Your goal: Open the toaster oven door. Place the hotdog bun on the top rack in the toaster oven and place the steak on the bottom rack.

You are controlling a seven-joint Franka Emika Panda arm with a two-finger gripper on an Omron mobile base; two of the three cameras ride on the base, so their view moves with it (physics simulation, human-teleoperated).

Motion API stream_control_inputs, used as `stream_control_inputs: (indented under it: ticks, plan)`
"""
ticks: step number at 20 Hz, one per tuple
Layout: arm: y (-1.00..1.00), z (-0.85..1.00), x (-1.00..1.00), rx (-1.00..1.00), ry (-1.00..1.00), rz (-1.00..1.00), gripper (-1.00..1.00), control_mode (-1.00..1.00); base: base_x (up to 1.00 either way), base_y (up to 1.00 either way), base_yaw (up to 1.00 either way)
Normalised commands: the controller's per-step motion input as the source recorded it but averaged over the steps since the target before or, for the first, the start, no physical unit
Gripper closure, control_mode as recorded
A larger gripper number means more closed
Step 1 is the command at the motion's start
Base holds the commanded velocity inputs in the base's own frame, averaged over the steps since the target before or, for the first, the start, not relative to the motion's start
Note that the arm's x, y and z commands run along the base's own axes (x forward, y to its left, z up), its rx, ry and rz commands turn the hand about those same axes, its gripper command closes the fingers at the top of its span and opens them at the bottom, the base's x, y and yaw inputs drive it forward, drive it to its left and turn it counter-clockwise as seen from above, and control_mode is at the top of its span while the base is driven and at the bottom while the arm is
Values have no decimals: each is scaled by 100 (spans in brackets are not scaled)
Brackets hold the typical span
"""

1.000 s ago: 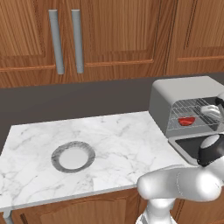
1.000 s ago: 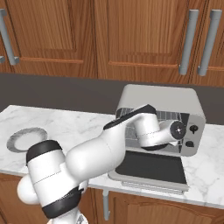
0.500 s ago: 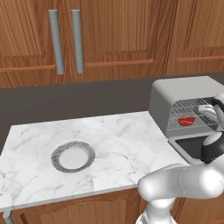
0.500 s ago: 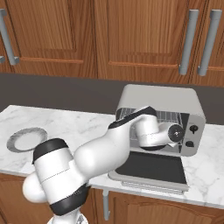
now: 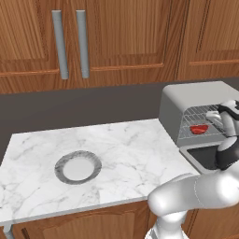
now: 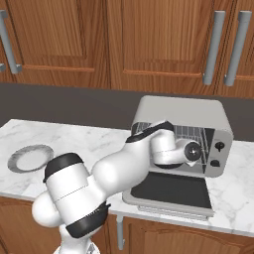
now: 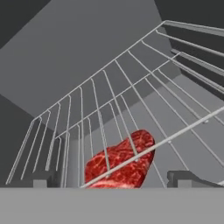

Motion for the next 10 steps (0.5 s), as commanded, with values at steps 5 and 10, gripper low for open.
stream_control_inputs:
  ticks: [5,10]
  plan:
    - [-10,-14,13,3,-7,0,-100,-100,0,0,0]
    - [-12,-7,17,2,-3,0,-100,-100,0,0,0]
